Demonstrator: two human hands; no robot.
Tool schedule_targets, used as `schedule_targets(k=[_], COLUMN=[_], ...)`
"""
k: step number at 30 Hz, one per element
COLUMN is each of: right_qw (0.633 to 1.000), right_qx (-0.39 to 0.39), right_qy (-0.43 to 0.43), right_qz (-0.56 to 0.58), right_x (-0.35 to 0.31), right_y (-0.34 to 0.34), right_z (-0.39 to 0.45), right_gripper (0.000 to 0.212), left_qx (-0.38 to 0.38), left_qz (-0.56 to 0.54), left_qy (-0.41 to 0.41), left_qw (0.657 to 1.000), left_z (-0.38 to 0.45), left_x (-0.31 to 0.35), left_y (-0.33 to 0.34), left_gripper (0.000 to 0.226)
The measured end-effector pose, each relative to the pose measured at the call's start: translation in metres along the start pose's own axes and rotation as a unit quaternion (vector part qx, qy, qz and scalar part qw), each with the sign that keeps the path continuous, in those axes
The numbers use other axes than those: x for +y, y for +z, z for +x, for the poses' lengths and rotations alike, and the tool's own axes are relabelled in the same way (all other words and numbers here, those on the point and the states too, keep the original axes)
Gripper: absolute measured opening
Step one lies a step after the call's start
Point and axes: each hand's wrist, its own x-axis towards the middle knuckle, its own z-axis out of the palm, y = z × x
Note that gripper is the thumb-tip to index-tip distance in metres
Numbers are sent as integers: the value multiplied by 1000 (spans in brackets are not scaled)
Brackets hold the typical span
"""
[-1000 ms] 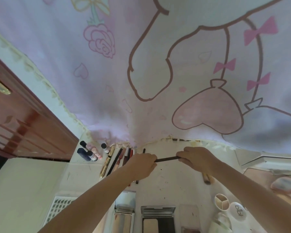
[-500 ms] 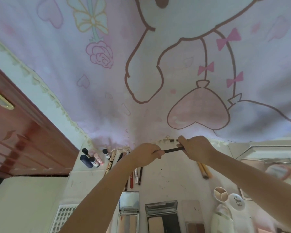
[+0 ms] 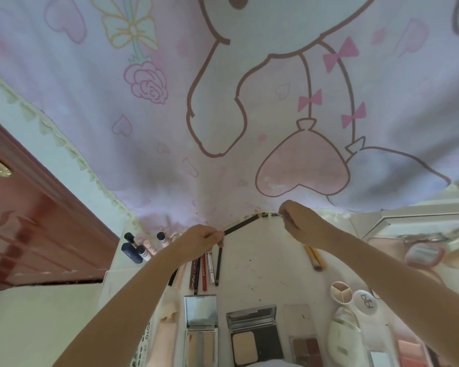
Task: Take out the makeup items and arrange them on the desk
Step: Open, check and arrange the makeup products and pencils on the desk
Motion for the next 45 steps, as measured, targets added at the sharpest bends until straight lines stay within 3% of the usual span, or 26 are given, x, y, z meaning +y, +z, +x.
schedule_targets(k=[9, 22, 28, 33, 37, 41, 45], right_qw=[996, 995, 985, 957, 948, 957, 950], right_qx=[66, 8, -74, -136, -131, -139, -156], right_qy=[-49, -102, -100, -129, -193, -150, -164], right_qz=[29, -19, -119, -220, -215, -204, -216], right_x=[-8, -4, 10, 20, 32, 23, 20], right_y=[7, 17, 37, 67, 93, 107, 119], right_z=[7, 16, 36, 61, 85, 102, 118], right_gripper=[24, 24, 31, 31, 28, 31, 32], left_qx=[-10, -31, -91, -118, -96, -91, -90], left_qz=[-22, -36, -75, -27, 100, 148, 154], left_qy=[1, 4, -53, -49, -60, -94, -123], left_qw=[1000, 999, 992, 991, 989, 980, 976], left_z=[-1, 7, 14, 23, 43, 63, 77], left_x=[1, -10, -19, -33, -39, -42, -47], left_y=[4, 15, 36, 60, 67, 68, 76], left_gripper=[33, 35, 26, 20, 31, 36, 38])
